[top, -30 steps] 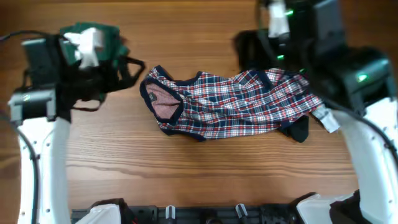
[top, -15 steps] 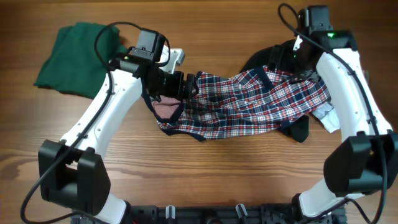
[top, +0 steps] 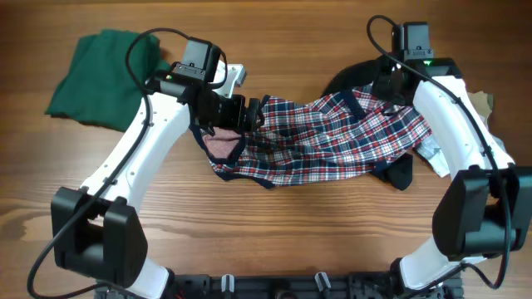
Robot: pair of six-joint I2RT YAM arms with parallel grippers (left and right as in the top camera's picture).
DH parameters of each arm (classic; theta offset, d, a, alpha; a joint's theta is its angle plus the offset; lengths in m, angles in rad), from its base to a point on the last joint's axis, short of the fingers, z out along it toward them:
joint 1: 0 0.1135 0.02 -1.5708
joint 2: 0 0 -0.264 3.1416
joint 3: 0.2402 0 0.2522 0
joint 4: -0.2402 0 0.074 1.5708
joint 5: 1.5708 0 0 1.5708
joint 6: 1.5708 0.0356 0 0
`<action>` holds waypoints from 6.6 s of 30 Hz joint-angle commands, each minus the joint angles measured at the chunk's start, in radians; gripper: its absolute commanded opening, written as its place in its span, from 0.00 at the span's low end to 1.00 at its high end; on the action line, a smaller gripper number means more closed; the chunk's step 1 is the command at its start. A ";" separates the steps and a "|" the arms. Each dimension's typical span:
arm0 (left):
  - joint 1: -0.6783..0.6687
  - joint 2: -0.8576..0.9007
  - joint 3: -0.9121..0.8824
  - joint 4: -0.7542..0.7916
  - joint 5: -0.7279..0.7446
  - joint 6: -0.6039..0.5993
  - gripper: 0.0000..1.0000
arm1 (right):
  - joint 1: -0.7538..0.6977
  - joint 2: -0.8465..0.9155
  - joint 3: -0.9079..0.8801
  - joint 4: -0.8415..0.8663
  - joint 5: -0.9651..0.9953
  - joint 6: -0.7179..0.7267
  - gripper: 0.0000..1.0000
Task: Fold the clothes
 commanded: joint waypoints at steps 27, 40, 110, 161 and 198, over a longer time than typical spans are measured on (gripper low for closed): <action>0.144 -0.123 0.012 -0.043 -0.035 -0.007 1.00 | 0.401 -0.122 0.538 -0.190 -0.187 -0.158 1.00; 0.144 -0.122 0.012 -0.045 -0.035 -0.007 1.00 | 0.208 0.341 0.529 -0.390 -0.254 -0.174 0.93; 0.143 -0.048 -0.477 0.308 -0.207 -0.536 0.53 | 0.049 0.090 0.548 -0.574 -0.546 -0.438 0.99; 0.144 -0.464 0.380 -0.150 -0.487 -0.457 0.04 | 0.311 -0.646 -0.161 -0.247 -0.383 -0.059 0.80; -0.249 -0.278 -0.030 -0.576 -0.532 -0.922 0.89 | 0.284 -0.283 -0.448 0.410 -0.628 -0.077 0.86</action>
